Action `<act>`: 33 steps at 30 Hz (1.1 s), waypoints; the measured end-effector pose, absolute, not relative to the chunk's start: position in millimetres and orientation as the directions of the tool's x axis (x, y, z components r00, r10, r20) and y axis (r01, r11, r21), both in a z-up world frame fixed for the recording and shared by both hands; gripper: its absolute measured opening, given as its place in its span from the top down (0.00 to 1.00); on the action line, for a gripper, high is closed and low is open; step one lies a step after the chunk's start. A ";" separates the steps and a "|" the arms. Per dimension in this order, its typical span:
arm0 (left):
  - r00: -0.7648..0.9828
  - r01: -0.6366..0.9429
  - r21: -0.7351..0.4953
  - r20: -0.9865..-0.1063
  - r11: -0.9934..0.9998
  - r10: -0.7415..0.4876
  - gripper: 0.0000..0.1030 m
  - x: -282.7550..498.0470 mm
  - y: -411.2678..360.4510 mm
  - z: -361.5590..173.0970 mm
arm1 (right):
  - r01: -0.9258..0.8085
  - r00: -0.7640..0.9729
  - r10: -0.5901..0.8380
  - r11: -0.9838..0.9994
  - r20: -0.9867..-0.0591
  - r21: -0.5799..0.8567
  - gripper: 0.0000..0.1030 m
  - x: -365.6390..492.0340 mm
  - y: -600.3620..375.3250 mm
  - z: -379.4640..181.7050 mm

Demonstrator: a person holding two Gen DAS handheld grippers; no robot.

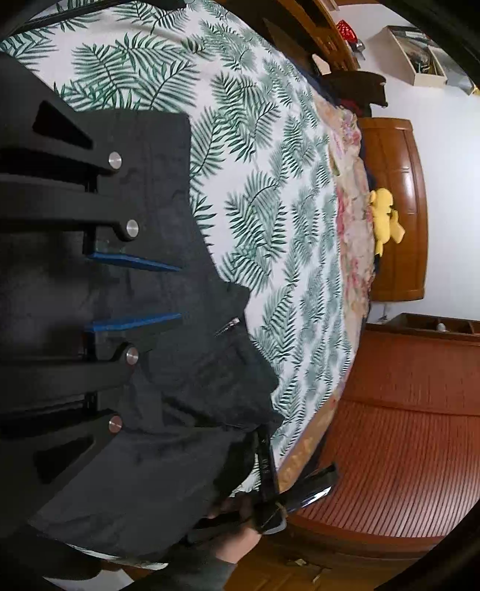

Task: Fold large clothes
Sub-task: 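Lower the hem onto the jacket and open both tools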

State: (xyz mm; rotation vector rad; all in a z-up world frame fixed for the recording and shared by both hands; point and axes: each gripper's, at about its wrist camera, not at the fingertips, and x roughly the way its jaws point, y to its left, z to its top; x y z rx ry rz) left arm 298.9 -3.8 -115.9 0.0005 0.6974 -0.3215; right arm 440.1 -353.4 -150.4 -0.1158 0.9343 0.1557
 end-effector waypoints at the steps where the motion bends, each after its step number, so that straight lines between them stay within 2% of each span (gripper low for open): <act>1: 0.716 0.291 -0.108 -0.634 0.950 -0.292 0.80 299.3 -3.9 -116.8 | -0.186 0.572 0.085 0.982 -0.816 -0.028 0.34 443.3 -352.0 -153.6; 2: 0.716 0.291 -0.111 -0.634 0.950 -0.293 0.80 299.2 -3.8 -116.6 | -0.187 0.562 0.087 0.982 -0.823 -0.024 0.34 445.7 -351.7 -155.7; 4: 0.719 0.287 -0.114 -0.630 0.951 -0.293 0.80 299.2 -2.6 -115.0 | -0.189 0.541 0.108 0.982 -0.834 0.004 0.47 450.5 -352.2 -160.3; 5: 0.721 0.285 -0.115 -0.628 0.952 -0.292 0.80 299.1 -1.3 -113.9 | -0.198 0.528 0.136 0.980 -0.838 0.034 0.71 451.9 -353.0 -161.8; 6: 0.724 0.282 -0.116 -0.626 0.952 -0.291 0.80 298.6 -0.5 -112.6 | -0.212 0.514 0.165 0.975 -0.842 0.061 0.87 452.8 -352.8 -162.9; 11: 0.721 0.284 -0.111 -0.630 0.952 -0.288 0.80 300.0 -2.6 -113.8 | -0.231 0.553 0.179 0.971 -0.814 0.057 0.94 446.8 -354.5 -154.7; 15: 0.720 0.288 -0.100 -0.633 0.953 -0.284 0.80 298.7 -6.1 -114.4 | -0.140 0.703 0.077 0.990 -0.707 -0.031 0.95 430.6 -364.5 -123.4; 19: 0.728 0.305 -0.084 -0.621 0.948 -0.290 0.80 292.0 -12.2 -107.4 | -0.008 0.706 -0.054 0.996 -0.706 -0.084 0.95 434.3 -384.4 -124.1; 23: 0.731 0.315 -0.077 -0.616 0.946 -0.294 0.80 288.6 -14.8 -102.6 | 0.025 0.637 -0.056 0.998 -0.769 -0.052 0.92 441.2 -399.5 -140.0; 24: 0.732 0.317 -0.078 -0.614 0.945 -0.296 0.80 287.5 -15.0 -101.6 | 0.023 0.643 -0.063 0.998 -0.763 -0.063 0.86 438.3 -399.0 -138.9; 25: 0.732 0.317 -0.079 -0.613 0.945 -0.297 0.80 286.8 -15.0 -100.9 | 0.020 0.648 -0.068 0.997 -0.758 -0.072 0.84 435.0 -397.9 -136.5; 26: 0.733 0.320 -0.080 -0.611 0.944 -0.300 0.80 285.8 -15.8 -100.0 | 0.020 0.654 -0.078 0.996 -0.752 -0.085 0.76 430.7 -397.4 -132.4; 27: 0.734 0.323 -0.079 -0.608 0.943 -0.302 0.80 283.9 -16.9 -98.7 | 0.014 0.659 -0.083 0.995 -0.748 -0.098 0.57 425.6 -396.4 -128.3; 29: 0.737 0.326 -0.076 -0.604 0.942 -0.304 0.80 281.2 -19.7 -95.9 | -0.023 0.656 -0.064 0.994 -0.752 -0.105 0.36 415.3 -391.8 -123.8; 33: 0.748 0.357 -0.065 -0.578 0.932 -0.326 0.80 269.6 -31.7 -84.4 | -0.103 0.654 -0.049 0.983 -0.755 -0.153 0.36 381.9 -380.6 -118.8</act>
